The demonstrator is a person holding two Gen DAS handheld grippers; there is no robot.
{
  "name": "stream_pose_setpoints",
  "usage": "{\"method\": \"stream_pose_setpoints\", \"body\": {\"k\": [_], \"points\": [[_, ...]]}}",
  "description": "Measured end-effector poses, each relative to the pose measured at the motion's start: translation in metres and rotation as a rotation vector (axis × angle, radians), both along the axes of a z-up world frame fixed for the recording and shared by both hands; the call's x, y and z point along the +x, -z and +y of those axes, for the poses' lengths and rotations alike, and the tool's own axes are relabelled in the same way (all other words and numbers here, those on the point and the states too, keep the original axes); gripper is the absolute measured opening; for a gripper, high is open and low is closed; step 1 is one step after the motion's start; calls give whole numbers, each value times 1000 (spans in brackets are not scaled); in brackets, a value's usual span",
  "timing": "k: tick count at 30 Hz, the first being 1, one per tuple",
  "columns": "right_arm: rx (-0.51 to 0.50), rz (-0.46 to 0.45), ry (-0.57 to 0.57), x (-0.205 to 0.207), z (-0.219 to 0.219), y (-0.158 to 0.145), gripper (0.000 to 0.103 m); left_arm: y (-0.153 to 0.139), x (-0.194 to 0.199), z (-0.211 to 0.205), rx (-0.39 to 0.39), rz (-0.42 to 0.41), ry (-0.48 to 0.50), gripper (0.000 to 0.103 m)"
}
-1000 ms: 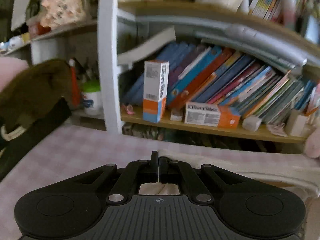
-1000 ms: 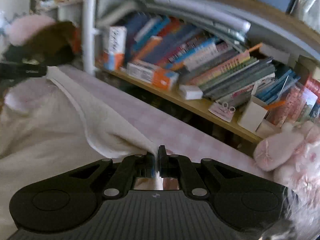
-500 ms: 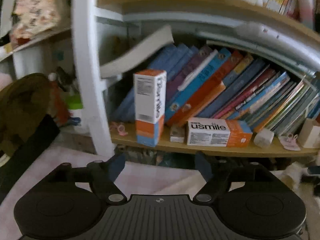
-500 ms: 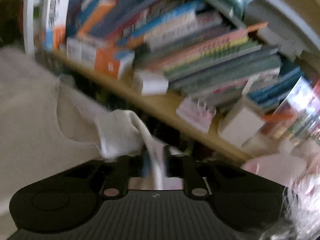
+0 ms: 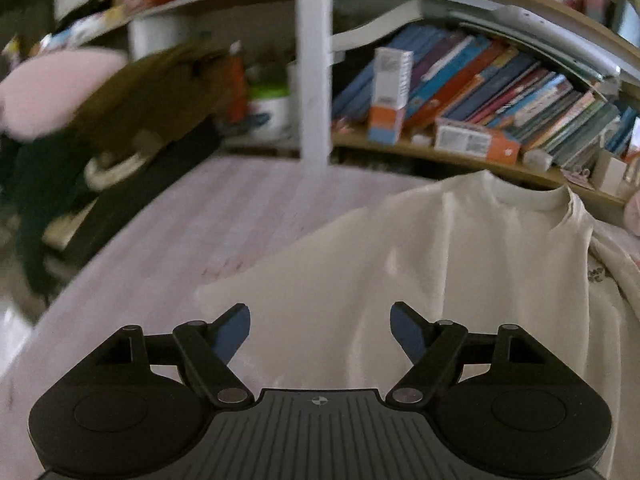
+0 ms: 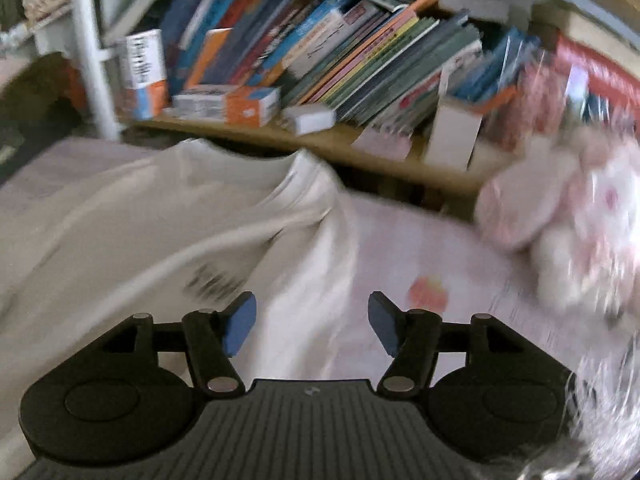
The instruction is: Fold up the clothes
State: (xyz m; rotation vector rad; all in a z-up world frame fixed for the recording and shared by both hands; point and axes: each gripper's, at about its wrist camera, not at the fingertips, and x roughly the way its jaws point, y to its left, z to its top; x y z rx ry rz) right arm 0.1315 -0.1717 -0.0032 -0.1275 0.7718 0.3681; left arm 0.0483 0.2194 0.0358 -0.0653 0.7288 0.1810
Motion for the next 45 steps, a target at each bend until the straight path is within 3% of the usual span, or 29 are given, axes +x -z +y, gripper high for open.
{"method": "stream_pose_setpoints", "body": {"k": [7, 11, 15, 16, 19, 21, 23, 29, 33, 37, 40, 45], "points": [[0, -26, -50, -90, 36, -4, 60, 15, 7, 37, -65, 32, -157, 76], [81, -27, 19, -122, 47, -5, 58, 29, 32, 54, -95, 80, -225, 50], [92, -20, 24, -137, 55, -10, 57, 36, 48, 68, -112, 83, -309, 47], [72, -27, 16, -139, 57, -11, 57, 36, 50, 70, -116, 79, -317, 43], [42, -40, 37, -146, 58, -13, 57, 37, 55, 74, -162, 60, -279, 6], [34, -29, 60, -146, 57, -13, 47, 37, 58, 75, -159, 61, -232, 5], [19, -15, 87, -147, 57, -12, 43, 36, 64, 78, -129, 67, -174, 5], [-54, 2, 142, -144, 61, -9, 43, 23, 114, 129, -42, 34, -198, 5], [-74, 26, 163, -140, 62, -8, 44, 12, 153, 145, 51, 15, -154, 5], [-33, 66, 213, -134, 55, -11, 45, 6, 182, 151, 118, -2, -137, 5], [8, 94, 266, -131, 46, -14, 49, 5, 195, 159, 115, -26, -165, 5], [50, 147, 335, -125, 30, -12, 55, 17, 198, 156, 190, 22, -134, 8]]}}
